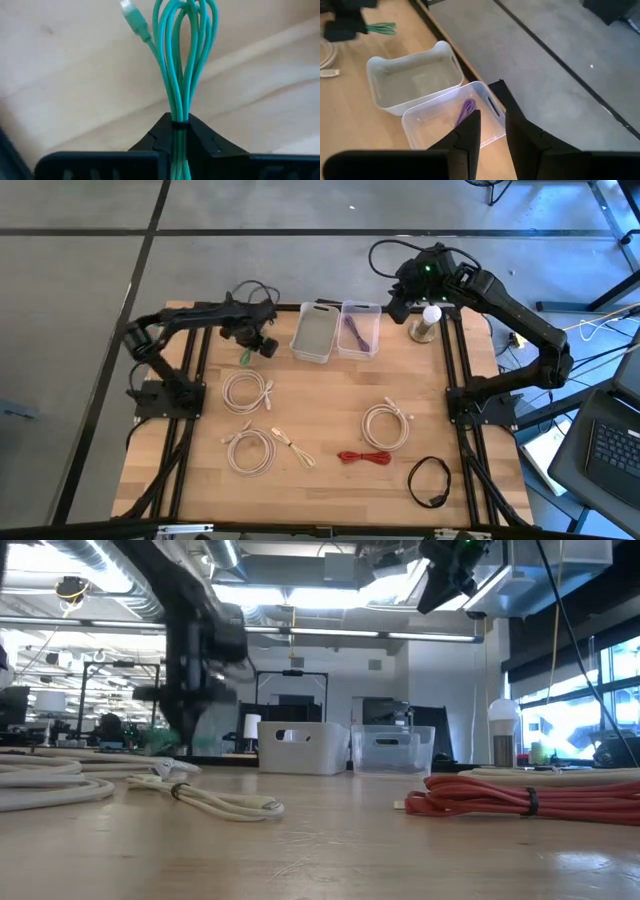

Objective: Pick & Place USB Port
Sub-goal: Put the green usb cable into the transparent bin

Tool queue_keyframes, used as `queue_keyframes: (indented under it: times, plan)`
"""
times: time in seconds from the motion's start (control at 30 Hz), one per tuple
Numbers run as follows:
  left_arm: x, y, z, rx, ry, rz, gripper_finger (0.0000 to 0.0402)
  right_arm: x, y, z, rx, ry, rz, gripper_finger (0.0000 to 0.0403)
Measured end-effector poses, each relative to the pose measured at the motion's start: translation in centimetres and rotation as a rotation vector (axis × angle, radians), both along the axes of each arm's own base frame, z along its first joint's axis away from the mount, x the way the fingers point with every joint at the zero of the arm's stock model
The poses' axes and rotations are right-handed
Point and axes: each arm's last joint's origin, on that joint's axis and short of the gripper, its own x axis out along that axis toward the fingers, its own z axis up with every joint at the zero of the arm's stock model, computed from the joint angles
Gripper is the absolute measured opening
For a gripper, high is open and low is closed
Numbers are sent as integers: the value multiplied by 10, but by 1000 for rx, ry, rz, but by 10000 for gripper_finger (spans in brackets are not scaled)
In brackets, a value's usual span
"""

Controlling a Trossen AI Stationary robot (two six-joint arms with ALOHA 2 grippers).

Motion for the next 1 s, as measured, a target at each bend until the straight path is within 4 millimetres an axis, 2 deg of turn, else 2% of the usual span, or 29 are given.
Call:
queue_keyframes:
  times: [0.2,0.33,0.5,0.6,0.73,1.0]
  plan:
    - [-31,-19,70,147,-258,-24,21,1,-2,2,-16,-33,-42,92]
    - [-44,-29,118,340,-589,-145,21,3,-3,6,-38,-70,-43,92]
    - [-46,-33,181,708,-1059,-405,21,8,-4,11,-53,-148,-35,92]
    - [-43,-31,207,893,-1261,-548,21,12,-4,17,-30,-255,17,92]
    - [-33,-19,215,971,-1403,-668,21,21,-2,29,-6,-427,153,92]
    - [-1,13,196,777,-1587,-742,21,46,19,56,-104,-699,404,92]
